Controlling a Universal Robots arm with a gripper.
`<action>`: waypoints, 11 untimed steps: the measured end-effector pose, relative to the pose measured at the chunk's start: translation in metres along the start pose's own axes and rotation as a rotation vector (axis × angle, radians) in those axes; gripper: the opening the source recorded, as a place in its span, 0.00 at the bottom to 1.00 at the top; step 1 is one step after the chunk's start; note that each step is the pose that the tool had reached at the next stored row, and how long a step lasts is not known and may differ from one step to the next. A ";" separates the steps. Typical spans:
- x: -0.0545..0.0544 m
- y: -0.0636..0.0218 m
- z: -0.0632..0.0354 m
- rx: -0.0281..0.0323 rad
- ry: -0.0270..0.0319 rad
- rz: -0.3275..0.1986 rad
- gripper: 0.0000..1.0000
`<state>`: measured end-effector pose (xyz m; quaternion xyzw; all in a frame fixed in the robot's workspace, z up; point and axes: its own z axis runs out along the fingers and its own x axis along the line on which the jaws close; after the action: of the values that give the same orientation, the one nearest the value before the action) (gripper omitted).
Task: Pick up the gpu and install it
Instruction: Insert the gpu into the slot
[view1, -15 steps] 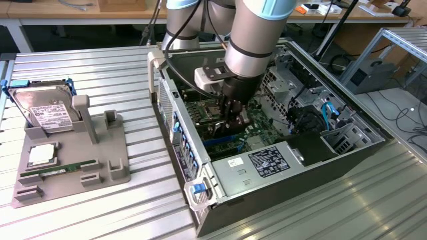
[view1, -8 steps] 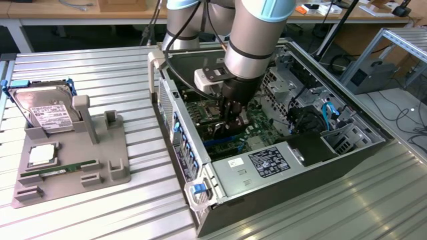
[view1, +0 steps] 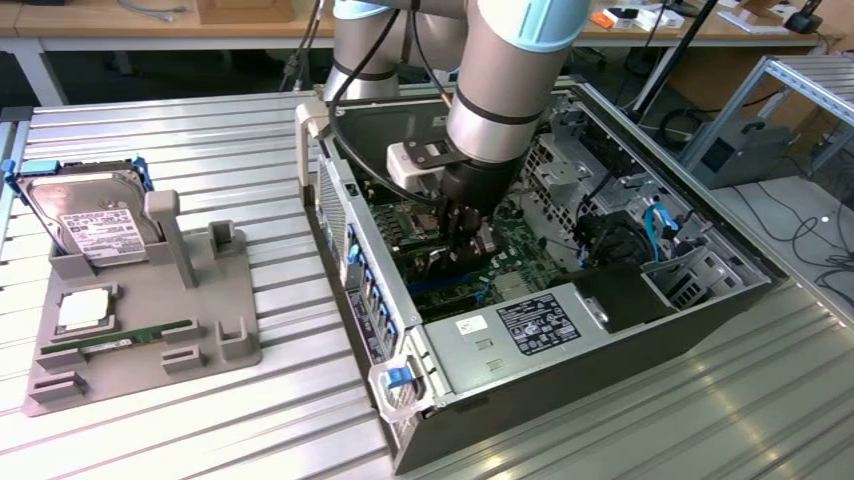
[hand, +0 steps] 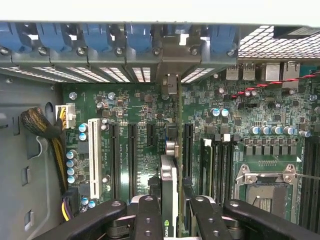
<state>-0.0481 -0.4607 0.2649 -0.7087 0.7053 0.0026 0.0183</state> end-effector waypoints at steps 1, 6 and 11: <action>0.000 0.0000 0.0001 0.0001 0.0000 0.000 0.27; 0.000 0.0022 0.0012 0.0001 0.0001 0.000 0.27; 0.000 0.0025 0.0012 0.0002 0.0019 0.002 0.27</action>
<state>-0.0506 -0.4608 0.2636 -0.7080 0.7060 0.0019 0.0177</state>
